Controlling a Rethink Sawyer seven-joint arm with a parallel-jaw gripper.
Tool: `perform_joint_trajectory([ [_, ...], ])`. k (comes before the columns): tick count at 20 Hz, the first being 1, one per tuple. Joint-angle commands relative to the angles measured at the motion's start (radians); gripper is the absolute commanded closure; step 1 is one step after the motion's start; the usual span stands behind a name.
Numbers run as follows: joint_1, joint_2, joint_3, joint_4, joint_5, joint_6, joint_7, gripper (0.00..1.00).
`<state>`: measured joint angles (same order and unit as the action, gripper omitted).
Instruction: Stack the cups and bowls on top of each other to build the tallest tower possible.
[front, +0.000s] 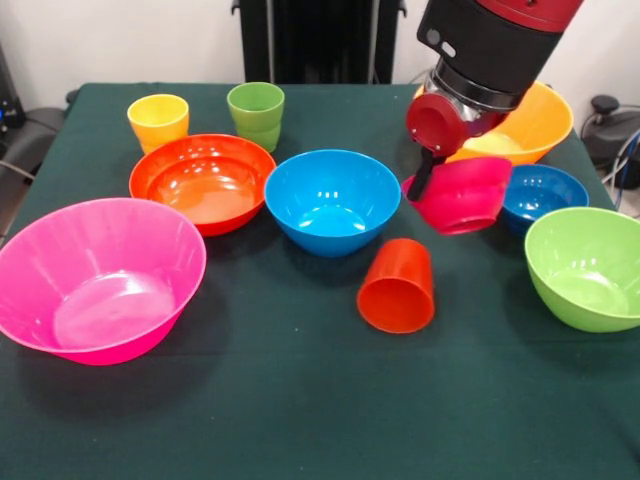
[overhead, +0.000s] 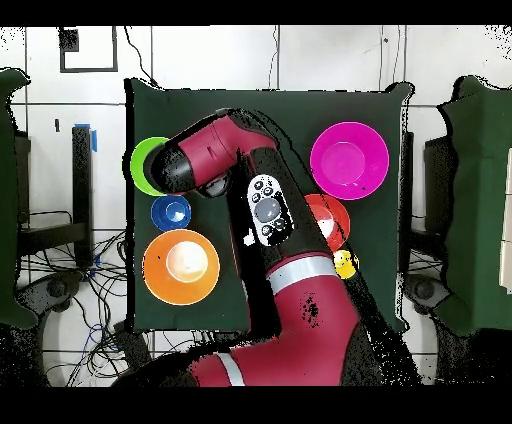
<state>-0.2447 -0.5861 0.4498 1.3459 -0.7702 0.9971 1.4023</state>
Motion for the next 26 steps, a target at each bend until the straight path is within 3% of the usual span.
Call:
perform_joint_trajectory([
  [1,-0.043,0.076,0.123,-0.037,-0.11,-0.125,-0.419,1.0],
  [11,-0.063,0.089,0.143,-0.08,-0.153,-0.056,-0.477,1.0],
  [26,-0.058,0.105,0.115,-0.134,-0.147,-0.014,-0.566,1.0],
])
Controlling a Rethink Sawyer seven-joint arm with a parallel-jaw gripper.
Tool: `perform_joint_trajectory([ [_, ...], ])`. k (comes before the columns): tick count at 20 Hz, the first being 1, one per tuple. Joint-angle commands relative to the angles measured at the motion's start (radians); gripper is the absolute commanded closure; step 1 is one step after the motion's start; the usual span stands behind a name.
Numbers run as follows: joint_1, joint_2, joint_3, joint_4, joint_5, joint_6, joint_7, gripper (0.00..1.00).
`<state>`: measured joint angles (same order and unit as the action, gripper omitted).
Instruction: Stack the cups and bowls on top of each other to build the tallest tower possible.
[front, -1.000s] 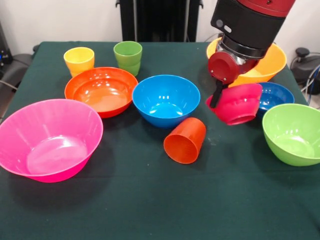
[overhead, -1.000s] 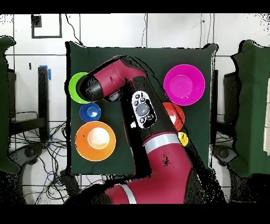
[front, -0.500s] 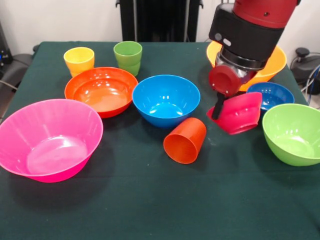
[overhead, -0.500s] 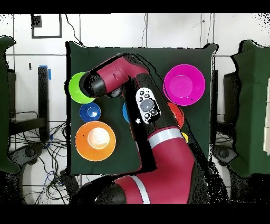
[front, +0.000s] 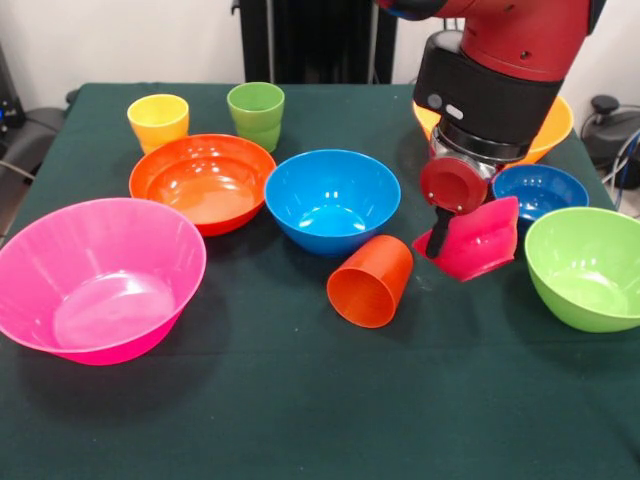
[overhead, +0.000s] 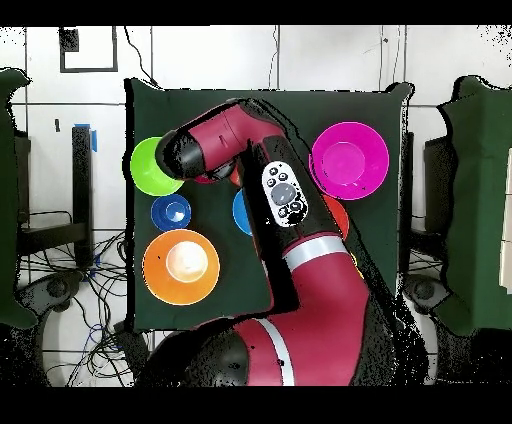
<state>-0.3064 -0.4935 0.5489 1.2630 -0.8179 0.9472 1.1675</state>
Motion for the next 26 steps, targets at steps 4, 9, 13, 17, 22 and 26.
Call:
perform_joint_trajectory([
  [4,0.005,0.006,0.006,-0.049,-0.093,0.041,-0.334,1.0],
  [9,0.006,0.017,0.007,-0.067,-0.092,0.053,-0.344,1.0],
  [13,0.014,0.022,-0.006,-0.094,-0.107,0.081,-0.355,1.0],
  [17,0.014,0.031,-0.009,-0.122,-0.116,0.085,-0.37,1.0],
  [22,0.006,0.043,-0.014,-0.151,-0.117,0.088,-0.386,1.0],
  [26,-0.016,0.044,-0.029,-0.149,-0.114,0.077,-0.375,1.0],
])
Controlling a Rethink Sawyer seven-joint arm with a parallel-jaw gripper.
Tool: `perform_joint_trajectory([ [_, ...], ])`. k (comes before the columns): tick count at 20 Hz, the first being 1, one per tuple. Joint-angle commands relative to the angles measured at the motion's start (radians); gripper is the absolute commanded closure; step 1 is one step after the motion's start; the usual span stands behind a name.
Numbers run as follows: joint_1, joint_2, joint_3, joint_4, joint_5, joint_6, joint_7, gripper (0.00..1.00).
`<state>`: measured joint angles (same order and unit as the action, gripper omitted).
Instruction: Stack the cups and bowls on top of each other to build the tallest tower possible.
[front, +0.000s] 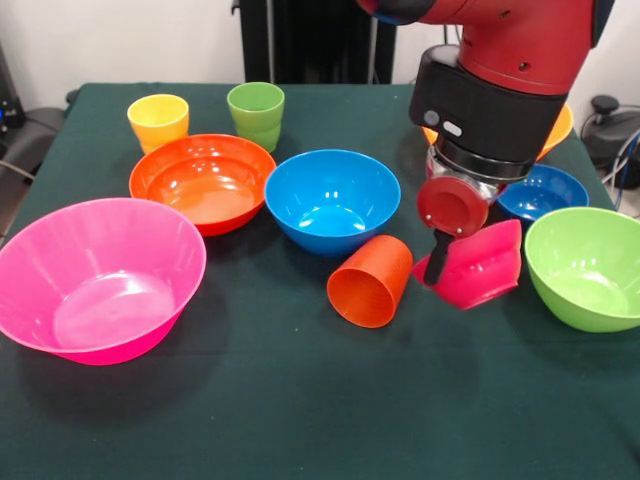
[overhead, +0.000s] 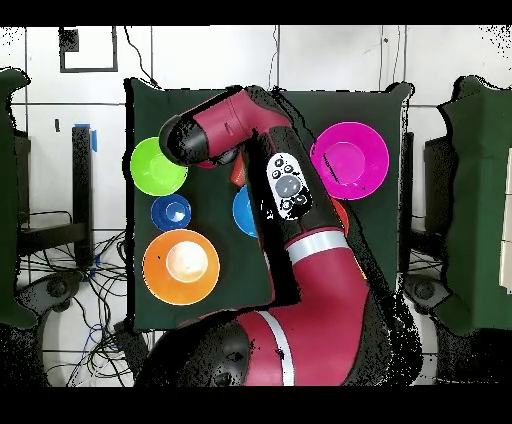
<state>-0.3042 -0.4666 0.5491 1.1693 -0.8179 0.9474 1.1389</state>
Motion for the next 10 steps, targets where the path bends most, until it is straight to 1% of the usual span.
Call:
perform_joint_trajectory([
  [1,-0.023,0.016,-0.033,-0.055,-0.115,0.073,-0.343,1.0],
  [5,-0.038,0.019,-0.04,-0.06,-0.118,0.065,-0.343,1.0],
  [10,-0.037,0.024,-0.064,-0.076,-0.129,0.093,-0.335,1.0],
])
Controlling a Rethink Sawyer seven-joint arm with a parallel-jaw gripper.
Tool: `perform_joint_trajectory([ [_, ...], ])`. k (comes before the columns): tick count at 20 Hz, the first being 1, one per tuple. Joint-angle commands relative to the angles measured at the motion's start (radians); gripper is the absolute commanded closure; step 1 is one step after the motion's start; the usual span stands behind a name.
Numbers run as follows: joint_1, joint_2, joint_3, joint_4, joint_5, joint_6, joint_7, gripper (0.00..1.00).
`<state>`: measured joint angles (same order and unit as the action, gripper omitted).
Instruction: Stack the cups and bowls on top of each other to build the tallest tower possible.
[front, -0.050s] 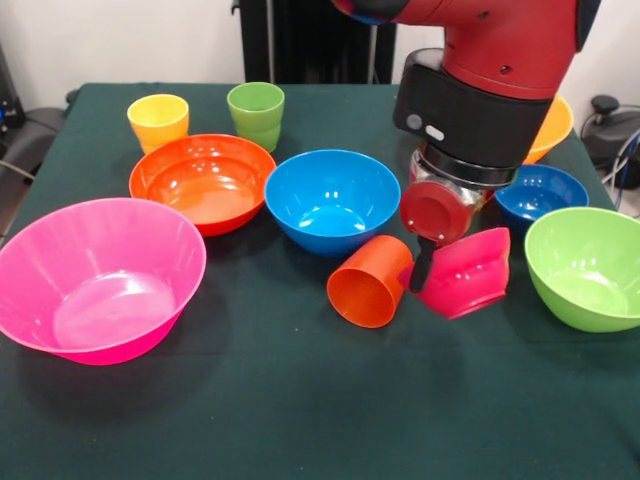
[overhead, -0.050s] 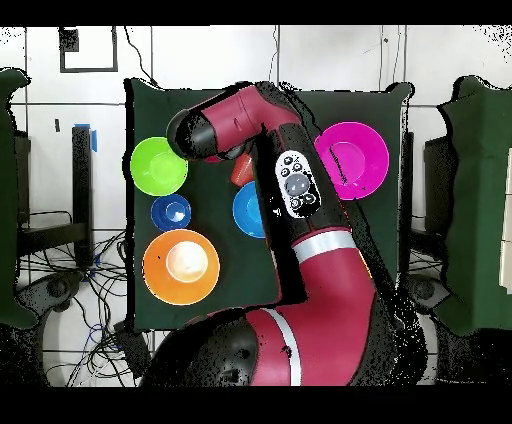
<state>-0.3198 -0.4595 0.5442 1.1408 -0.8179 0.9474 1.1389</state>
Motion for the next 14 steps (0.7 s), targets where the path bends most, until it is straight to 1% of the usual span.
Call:
perform_joint_trajectory([
  [1,-0.022,0.018,-0.064,-0.048,-0.13,0.099,-0.333,1.0],
  [6,-0.018,0.032,-0.084,-0.064,-0.132,0.133,-0.337,1.0],
  [10,-0.017,0.038,-0.091,-0.069,-0.128,0.135,-0.344,1.0],
  [14,-0.012,0.032,-0.103,-0.059,-0.126,0.13,-0.329,1.0],
])
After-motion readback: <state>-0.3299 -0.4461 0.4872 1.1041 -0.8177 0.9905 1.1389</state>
